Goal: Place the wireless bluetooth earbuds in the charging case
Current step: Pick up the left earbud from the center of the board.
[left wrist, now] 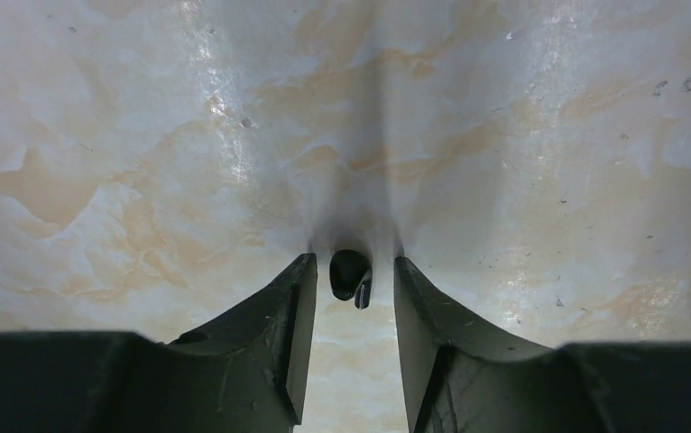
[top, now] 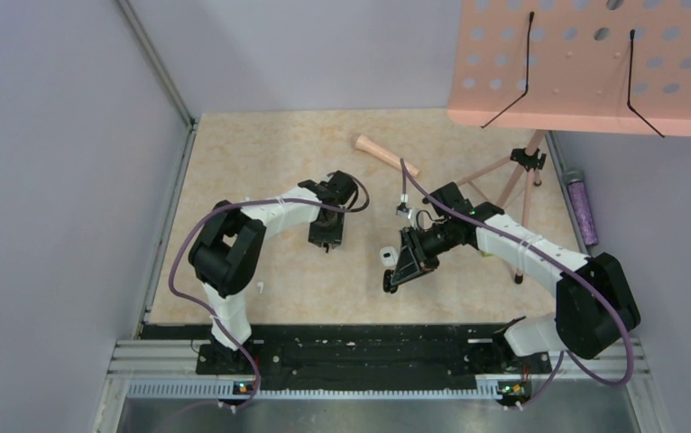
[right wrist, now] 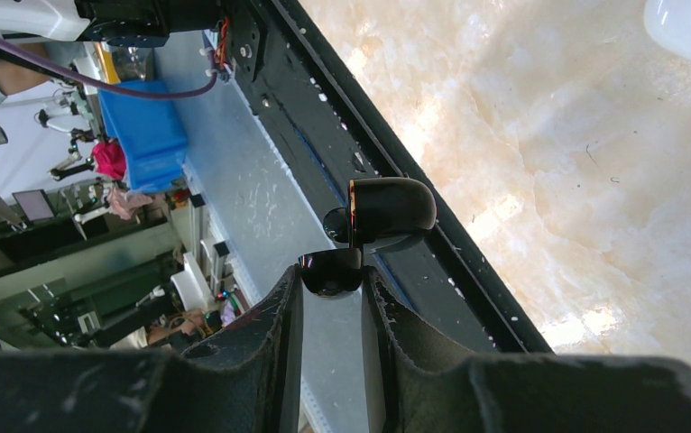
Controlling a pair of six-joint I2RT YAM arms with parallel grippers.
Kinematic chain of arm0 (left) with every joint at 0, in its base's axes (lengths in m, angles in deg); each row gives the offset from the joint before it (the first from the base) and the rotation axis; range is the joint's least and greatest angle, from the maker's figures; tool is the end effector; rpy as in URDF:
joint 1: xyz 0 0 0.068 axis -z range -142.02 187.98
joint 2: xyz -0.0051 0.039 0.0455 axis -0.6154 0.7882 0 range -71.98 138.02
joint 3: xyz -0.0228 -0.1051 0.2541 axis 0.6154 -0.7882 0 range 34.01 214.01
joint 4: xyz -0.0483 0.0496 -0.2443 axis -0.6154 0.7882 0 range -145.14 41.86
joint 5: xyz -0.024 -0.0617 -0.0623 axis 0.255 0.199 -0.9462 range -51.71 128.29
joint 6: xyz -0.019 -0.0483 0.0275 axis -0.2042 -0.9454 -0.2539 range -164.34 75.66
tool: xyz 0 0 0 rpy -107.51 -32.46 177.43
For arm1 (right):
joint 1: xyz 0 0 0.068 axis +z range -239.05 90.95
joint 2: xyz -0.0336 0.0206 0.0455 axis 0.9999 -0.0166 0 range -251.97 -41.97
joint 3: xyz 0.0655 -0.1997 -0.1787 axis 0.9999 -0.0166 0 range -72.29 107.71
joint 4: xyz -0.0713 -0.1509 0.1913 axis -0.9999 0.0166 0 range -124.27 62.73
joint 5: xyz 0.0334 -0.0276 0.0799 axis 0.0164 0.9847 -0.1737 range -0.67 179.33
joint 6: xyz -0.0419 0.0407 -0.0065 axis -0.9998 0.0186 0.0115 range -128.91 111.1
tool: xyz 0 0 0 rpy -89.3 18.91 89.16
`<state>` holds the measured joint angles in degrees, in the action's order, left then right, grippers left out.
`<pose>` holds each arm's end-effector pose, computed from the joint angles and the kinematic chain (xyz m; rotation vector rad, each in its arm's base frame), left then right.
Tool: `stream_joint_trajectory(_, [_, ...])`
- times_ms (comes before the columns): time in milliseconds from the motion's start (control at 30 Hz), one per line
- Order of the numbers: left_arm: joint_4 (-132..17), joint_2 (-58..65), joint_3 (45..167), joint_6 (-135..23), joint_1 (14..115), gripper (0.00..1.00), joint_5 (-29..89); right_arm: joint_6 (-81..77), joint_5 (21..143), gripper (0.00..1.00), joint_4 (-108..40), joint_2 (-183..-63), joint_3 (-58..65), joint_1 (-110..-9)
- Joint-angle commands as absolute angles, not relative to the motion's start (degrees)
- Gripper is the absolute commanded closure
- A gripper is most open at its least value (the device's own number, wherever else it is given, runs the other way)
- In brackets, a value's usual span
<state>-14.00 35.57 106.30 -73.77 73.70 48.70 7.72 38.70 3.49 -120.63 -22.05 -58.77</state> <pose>0.2935 -0.2016 0.1679 0.1251 2.8416 0.0357 0.1951 0.1521 0.2231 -0.6038 2.7180 1.4348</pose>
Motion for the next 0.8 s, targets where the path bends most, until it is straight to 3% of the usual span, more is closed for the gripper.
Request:
stream_joint_trajectory(0, [-14.68,36.10,107.78,-73.52,73.26,0.59,49.99,7.46,37.93,1.00,3.06,-119.68,-20.64,-58.01])
stream_joint_trajectory(167, [-13.70,35.90,107.80,-73.99,73.27,0.61,49.02,7.47,37.98,1.00,3.08,-119.78,-20.35,-58.00])
stream_joint_trajectory(400, [-13.22,35.14,107.13,-75.24,73.26,0.77,49.10,7.44,38.01,1.00,3.08,-120.02,-20.39,-58.02])
stream_joint_trajectory(767, [-14.27,32.04,107.17,-75.80,73.25,0.86,50.32,7.40,38.18,1.00,3.08,-119.68,-20.44,-58.02])
